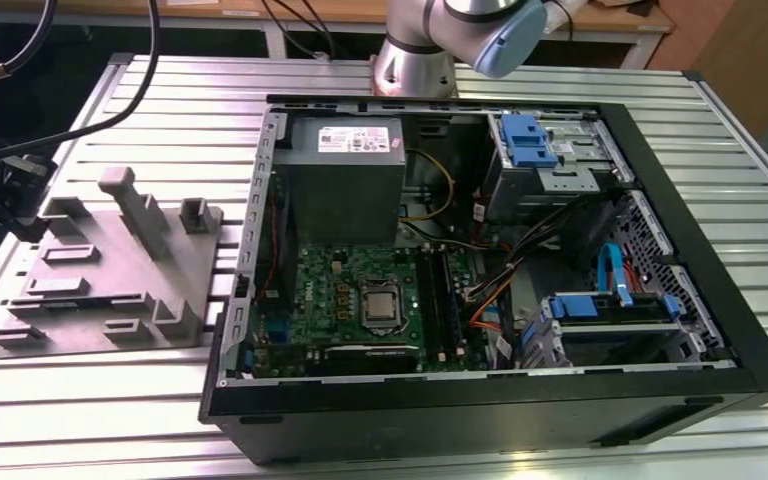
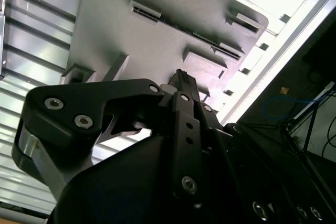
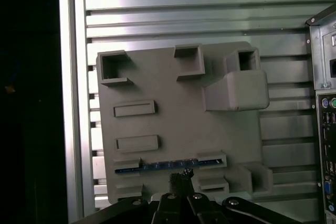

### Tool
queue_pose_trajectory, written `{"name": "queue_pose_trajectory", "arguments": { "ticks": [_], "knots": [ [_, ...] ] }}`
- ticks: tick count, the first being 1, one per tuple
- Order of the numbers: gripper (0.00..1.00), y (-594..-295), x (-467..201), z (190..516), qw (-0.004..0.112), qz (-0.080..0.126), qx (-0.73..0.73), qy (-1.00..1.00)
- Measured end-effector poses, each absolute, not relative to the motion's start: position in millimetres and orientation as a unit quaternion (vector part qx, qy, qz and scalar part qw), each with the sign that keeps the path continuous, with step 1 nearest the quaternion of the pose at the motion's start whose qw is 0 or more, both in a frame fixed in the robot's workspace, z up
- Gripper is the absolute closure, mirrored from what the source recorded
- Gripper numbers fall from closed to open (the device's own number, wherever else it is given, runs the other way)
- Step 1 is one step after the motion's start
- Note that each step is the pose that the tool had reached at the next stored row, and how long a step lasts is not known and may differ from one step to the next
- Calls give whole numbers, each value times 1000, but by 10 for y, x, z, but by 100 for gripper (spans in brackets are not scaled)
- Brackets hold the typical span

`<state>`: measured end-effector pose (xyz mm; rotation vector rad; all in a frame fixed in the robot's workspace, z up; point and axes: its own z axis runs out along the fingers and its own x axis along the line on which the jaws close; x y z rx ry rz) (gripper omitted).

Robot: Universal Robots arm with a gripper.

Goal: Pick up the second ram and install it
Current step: 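Pick up the second ram and move it above second insertion slot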

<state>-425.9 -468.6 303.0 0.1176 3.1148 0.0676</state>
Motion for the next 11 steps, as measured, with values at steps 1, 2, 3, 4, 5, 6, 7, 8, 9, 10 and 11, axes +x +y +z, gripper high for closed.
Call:
{"name": "queue_pose_trajectory", "arguments": {
  "ticks": [1, 2, 3, 4, 5, 6, 7, 8, 9, 10, 11],
  "knots": [
    [90, -4687, -4259, 3027, 12, 22, 38, 999],
    [90, -4688, -4259, 3027, 12, 22, 38, 999],
    [90, -4688, -4259, 3027, 12, 22, 38, 999],
    [90, -4688, -4259, 3027, 12, 22, 38, 999],
    [90, -4688, -4259, 3027, 12, 22, 38, 999],
    [90, -4688, -4259, 3027, 12, 22, 38, 999],
    [90, -4688, -4259, 3027, 12, 22, 38, 999],
    [90, -4688, -4259, 3027, 12, 22, 38, 999],
    [90, -4688, -4259, 3027, 12, 22, 38, 999],
    [90, -4688, -4259, 3027, 12, 22, 38, 999],
    [90, -4688, -4259, 3027, 12, 22, 38, 999]
  ]
}}
